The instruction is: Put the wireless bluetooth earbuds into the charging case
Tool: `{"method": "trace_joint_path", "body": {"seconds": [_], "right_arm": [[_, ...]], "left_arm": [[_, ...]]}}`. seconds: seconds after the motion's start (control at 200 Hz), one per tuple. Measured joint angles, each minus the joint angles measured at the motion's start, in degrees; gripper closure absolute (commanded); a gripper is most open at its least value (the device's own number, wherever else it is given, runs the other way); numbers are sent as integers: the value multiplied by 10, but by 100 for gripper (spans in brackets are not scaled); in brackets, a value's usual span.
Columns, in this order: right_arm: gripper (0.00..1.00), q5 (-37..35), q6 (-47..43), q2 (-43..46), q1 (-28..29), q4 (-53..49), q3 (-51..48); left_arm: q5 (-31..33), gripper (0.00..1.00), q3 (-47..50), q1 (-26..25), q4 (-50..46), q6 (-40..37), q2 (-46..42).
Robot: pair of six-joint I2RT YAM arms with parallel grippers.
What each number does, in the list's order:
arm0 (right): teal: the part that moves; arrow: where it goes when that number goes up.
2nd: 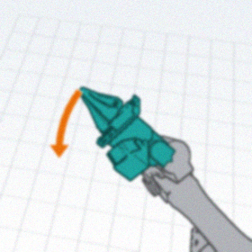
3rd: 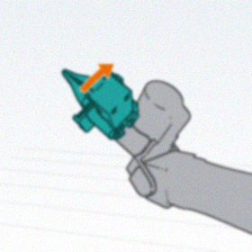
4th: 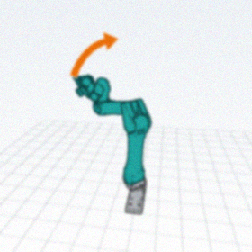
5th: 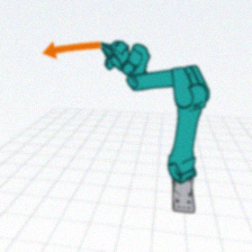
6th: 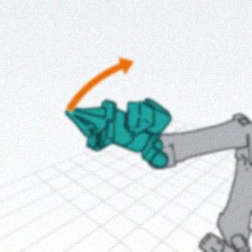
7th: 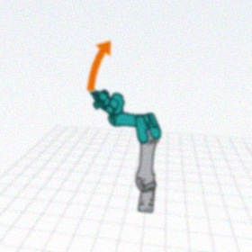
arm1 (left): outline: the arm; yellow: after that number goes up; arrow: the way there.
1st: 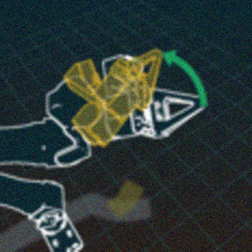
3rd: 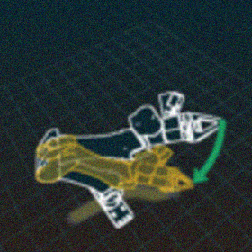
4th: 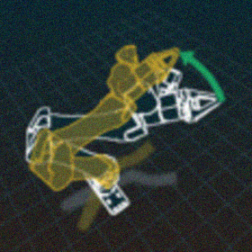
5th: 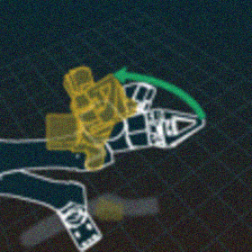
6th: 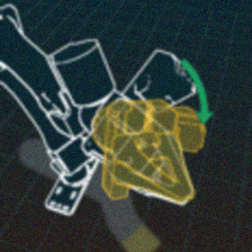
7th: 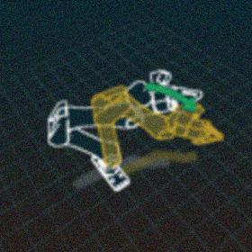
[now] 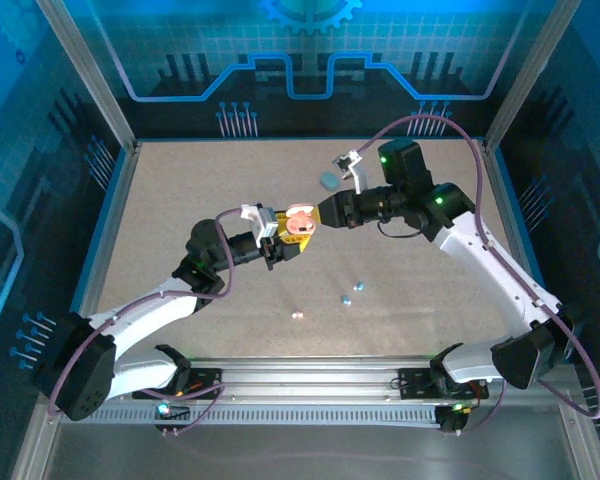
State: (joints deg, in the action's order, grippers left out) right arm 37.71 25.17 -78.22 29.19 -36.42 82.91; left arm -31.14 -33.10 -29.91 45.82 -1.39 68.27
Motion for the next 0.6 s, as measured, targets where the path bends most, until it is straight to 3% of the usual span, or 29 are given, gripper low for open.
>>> {"method": "trace_joint_path", "body": {"seconds": [0.175, 0.6], "right_arm": [[82, 0, 8, -3, 0, 0, -5], [81, 2, 9, -41, 4, -5, 1]], "left_arm": [[0, 67, 0, 0, 2, 1, 0], [2, 68, 0, 0, 3, 14, -1]]}}
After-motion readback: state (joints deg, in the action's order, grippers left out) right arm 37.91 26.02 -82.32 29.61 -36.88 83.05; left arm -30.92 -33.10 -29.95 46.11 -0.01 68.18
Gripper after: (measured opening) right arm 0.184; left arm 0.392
